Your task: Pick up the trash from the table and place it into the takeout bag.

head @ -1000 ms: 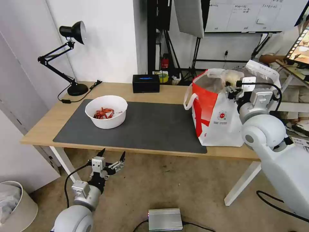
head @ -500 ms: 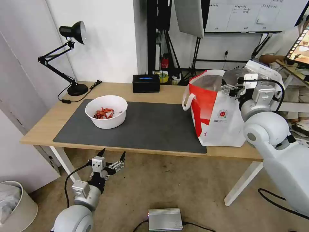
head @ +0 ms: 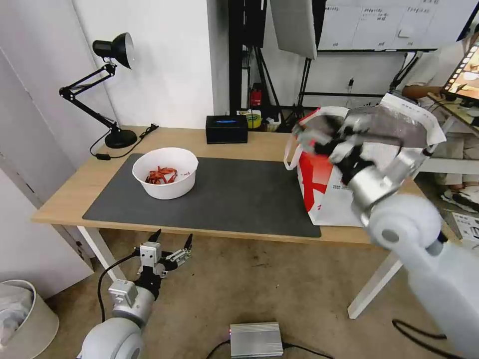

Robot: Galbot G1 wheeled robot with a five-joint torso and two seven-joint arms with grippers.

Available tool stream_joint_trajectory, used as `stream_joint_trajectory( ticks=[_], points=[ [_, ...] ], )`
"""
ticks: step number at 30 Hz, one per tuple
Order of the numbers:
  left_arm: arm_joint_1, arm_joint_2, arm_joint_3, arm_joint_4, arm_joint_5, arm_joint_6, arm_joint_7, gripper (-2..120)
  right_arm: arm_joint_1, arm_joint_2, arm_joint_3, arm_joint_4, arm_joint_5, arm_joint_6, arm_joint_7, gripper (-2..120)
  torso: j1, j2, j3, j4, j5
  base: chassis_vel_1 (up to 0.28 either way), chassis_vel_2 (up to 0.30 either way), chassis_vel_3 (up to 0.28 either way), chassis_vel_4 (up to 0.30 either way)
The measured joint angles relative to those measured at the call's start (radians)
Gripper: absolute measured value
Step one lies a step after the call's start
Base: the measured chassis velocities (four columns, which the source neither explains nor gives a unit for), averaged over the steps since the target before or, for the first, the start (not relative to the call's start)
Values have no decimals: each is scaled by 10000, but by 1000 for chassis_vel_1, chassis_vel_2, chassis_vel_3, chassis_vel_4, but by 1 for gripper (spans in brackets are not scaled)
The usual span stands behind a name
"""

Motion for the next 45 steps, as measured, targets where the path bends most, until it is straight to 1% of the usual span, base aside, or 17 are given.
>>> stream_joint_trajectory(
  ticks=[1, 2, 4, 6, 7, 8, 10, 11, 13, 14, 17, 21, 22, 26, 36, 40, 45],
  points=[
    [0, 0, 0, 0, 0, 0, 0, 100, 0, 0, 0, 0, 0, 0, 0, 100, 0, 0, 0, 0, 0, 0, 0, 0, 0],
    [20, 18, -50, 9, -10, -72, 0, 100, -369, -8, 49, -90, -367, 119, -412, 100, 0, 0, 0, 1, 0, 0, 0, 0, 0],
    [42, 45, -145, 50, -53, -176, 0, 100, -1057, 14, 132, -238, -1023, 451, -814, 100, -1, 0, 0, 0, -1, 0, 0, 0, 0],
    [50, 70, -175, 68, -101, -208, 9, 100, -1338, 31, 140, -292, -1260, 599, -882, 100, -1, 0, 1, -1, 1, 0, 0, 0, 0],
    [59, 131, -242, 89, -191, -252, 60, 100, -1851, 72, 134, -351, -1746, 904, -882, 100, 0, 0, 0, -1, 0, 0, 0, 0, 0],
    [59, 131, -242, 89, -191, -252, 60, 100, -1851, 72, 134, -351, -1746, 904, -882, 100, 0, 0, 0, -1, 0, 0, 0, 0, 0],
    [40, 212, -355, 131, -290, -395, 246, 100, -2492, 188, 12, -408, -2528, 1270, -451, 100, -1, 0, 0, -1, 1, 0, 0, 0, 0],
    [40, 212, -355, 131, -290, -395, 246, 100, -2492, 188, 12, -408, -2528, 1270, -451, 100, -1, 0, 0, -1, 1, 0, 0, 0, 0],
    [-67, 235, -400, 173, -391, -486, 303, 100, -3063, 397, -63, -412, -3102, 1450, 214, 100, -1, 0, 0, -1, 0, 0, 0, 0, 0],
    [-67, 235, -400, 173, -391, -486, 303, 100, -3063, 397, -63, -412, -3102, 1450, 214, 100, -1, 0, 0, -1, 0, 0, 0, 0, 0],
    [-124, 207, -377, 244, -447, -521, 309, 100, -3575, 556, -131, -275, -3619, 1497, 922, 100, 0, 0, 0, 0, -1, 0, 0, 0, 0],
    [-127, 178, -356, 283, -455, -554, 313, 100, -3995, 676, -160, -138, -3919, 1614, 1454, 100, -1, 0, 0, 1, -2, 0, 0, 0, 0],
    [-127, 178, -356, 283, -455, -554, 313, 100, -3995, 676, -160, -138, -3919, 1614, 1454, 100, -1, 0, 0, 1, -2, 0, 0, 0, 0],
    [-126, 175, -355, 326, -462, -588, 332, 100, -4524, 979, -208, -162, -4357, 1860, 2050, 100, -1, 0, 0, 0, -1, 0, 0, 0, 0],
    [-139, 228, -326, 348, -389, -548, 341, 100, -4992, 1247, -345, -244, -4894, 1952, 2527, 100, 0, -1, 1, 0, -1, 0, 0, 0, 0],
    [-108, 232, -328, 338, -285, -493, 340, 100, -5042, 1283, -384, -231, -4926, 1882, 2835, 100, 0, -2, 1, 0, 0, 0, 0, 0, 0],
    [-86, 223, -343, 327, -249, -479, 321, 100, -5112, 1321, -423, -181, -4917, 1770, 2944, 100, 0, -1, 1, 0, -1, 0, 0, 0, 0]
  ],
)
